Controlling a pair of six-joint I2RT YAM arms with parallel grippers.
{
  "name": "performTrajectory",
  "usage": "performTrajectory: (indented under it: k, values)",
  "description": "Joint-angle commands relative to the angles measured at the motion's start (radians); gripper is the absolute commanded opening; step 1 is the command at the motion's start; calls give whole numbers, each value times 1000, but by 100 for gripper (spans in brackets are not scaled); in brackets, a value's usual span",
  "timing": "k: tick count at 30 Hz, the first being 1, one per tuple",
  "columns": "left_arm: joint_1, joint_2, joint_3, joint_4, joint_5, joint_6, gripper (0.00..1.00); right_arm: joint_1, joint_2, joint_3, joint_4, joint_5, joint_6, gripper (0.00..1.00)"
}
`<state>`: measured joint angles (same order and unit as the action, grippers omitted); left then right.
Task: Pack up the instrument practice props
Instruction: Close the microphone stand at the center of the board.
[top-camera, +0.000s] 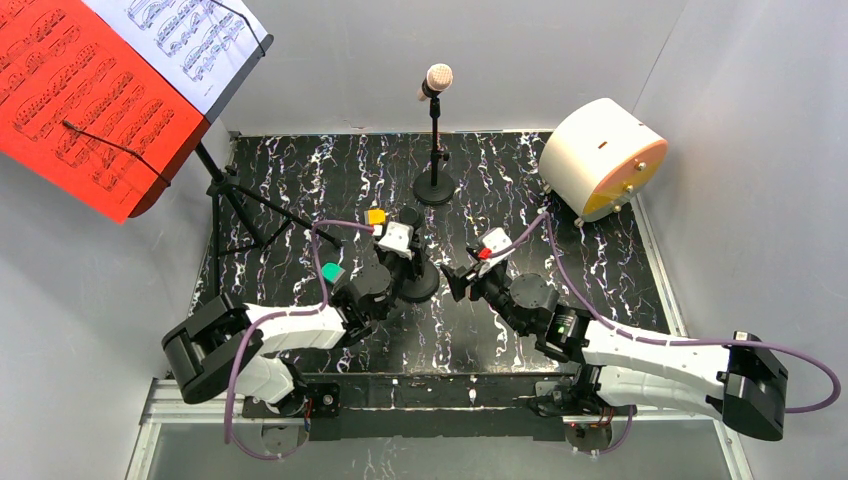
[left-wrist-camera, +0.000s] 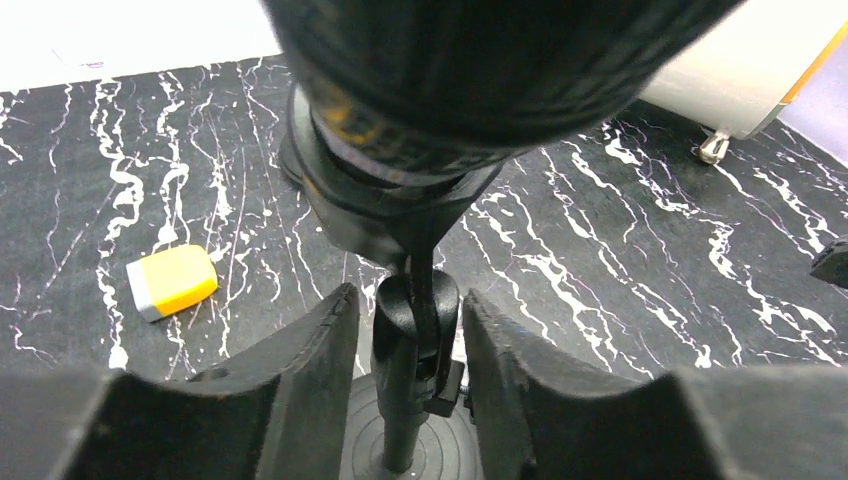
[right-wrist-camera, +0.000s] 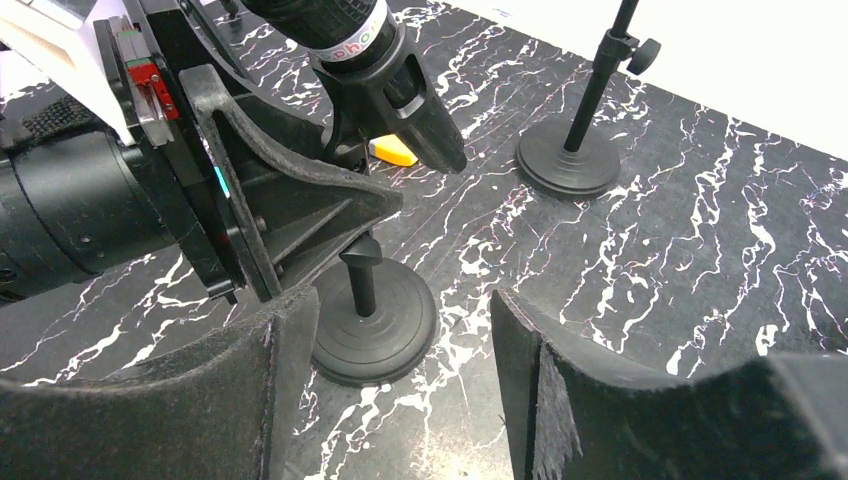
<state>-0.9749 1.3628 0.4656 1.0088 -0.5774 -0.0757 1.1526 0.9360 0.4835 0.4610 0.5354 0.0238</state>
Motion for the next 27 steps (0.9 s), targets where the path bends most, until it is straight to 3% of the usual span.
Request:
performTrajectory:
  k: [1, 12, 20, 27]
  values:
    - [-10, -40, -23, 4, -12, -23, 47, 2, -30, 53, -1, -3, 10, 72]
    - [7, -230, -112, -107, 194, -87, 79, 2, -117, 155, -194, -110, -8, 78]
    - [246, -313, -168, -136, 622, -238, 82, 2, -24, 360, -306, -249, -132, 85]
    - [315, -337, -180, -133, 693, -266, 82, 2, 152, 641, -397, -293, -119, 87]
